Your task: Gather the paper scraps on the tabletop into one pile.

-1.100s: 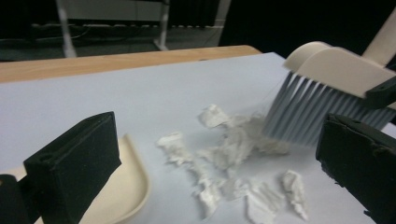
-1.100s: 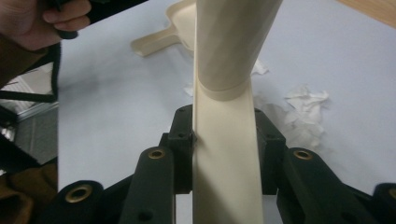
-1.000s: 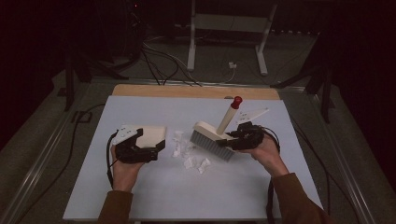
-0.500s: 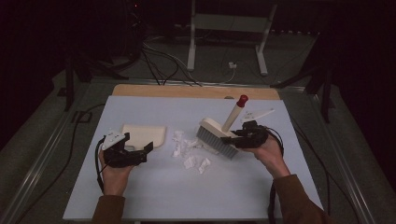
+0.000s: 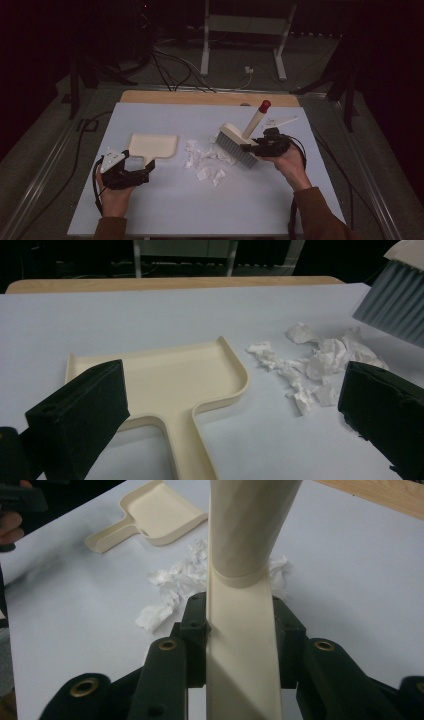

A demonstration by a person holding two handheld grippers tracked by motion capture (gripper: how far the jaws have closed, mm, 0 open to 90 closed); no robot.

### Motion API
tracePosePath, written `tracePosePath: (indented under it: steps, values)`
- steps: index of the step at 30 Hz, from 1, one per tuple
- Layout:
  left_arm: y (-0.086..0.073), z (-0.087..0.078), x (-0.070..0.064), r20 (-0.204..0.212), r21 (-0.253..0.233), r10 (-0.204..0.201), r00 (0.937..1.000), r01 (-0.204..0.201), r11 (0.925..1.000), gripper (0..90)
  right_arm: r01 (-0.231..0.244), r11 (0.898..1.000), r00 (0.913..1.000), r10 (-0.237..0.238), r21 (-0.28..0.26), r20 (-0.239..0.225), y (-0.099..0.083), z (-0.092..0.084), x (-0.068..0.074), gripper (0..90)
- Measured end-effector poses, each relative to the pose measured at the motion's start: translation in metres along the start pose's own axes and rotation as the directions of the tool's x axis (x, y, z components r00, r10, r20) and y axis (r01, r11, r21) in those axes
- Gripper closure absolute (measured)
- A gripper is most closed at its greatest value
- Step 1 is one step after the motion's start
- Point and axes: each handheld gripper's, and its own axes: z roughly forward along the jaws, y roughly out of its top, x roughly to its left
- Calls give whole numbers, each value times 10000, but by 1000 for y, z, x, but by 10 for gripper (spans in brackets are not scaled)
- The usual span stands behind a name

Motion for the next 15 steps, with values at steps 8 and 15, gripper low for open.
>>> tracePosePath:
  steps: [8,15]
  values:
    - [-5,-2,5,-80,-42,-181,9998,180,9998,4,-396,9983,9988,382,-435,-307,0,4,5,674]
    - [-9,-4,7,-226,-74,-370,9991,368,9993,4,-632,9965,9951,587,-554,-800,-1,11,12,674]
